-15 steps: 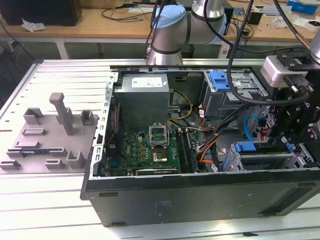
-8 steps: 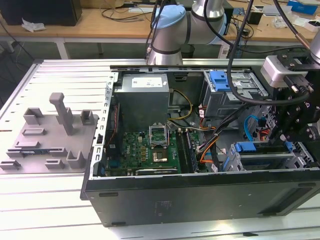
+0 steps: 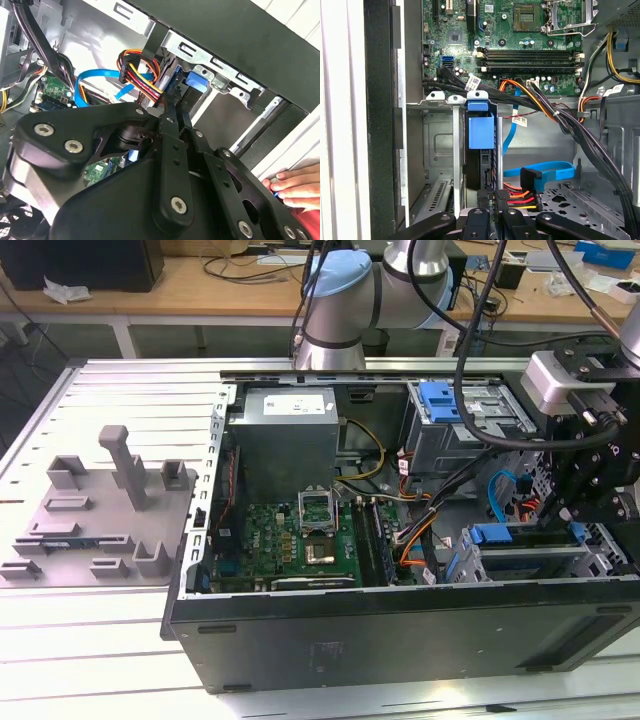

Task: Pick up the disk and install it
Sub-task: 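Insert the first disk wire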

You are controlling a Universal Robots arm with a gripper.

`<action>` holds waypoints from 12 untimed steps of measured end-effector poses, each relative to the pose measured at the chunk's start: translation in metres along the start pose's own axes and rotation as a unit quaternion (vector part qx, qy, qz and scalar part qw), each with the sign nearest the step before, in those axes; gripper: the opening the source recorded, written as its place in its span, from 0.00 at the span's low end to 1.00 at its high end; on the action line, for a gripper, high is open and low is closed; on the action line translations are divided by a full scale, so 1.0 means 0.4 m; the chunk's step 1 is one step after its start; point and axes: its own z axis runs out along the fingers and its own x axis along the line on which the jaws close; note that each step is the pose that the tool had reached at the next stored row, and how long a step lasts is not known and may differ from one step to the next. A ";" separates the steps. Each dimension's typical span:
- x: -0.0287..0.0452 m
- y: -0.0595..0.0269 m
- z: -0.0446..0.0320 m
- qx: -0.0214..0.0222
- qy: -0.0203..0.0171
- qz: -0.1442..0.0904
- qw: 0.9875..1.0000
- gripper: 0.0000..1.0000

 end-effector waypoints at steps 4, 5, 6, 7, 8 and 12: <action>0.000 0.000 -0.006 0.000 0.000 0.000 1.000 0.16; 0.000 0.000 -0.006 0.000 0.000 0.000 1.000 0.16; 0.000 0.000 -0.006 0.000 0.001 0.000 1.000 0.16; 0.000 0.000 -0.006 0.000 0.001 0.000 1.000 0.16; 0.000 0.000 -0.006 0.000 0.001 0.000 1.000 0.16; 0.000 0.000 -0.006 0.000 0.001 0.001 1.000 0.16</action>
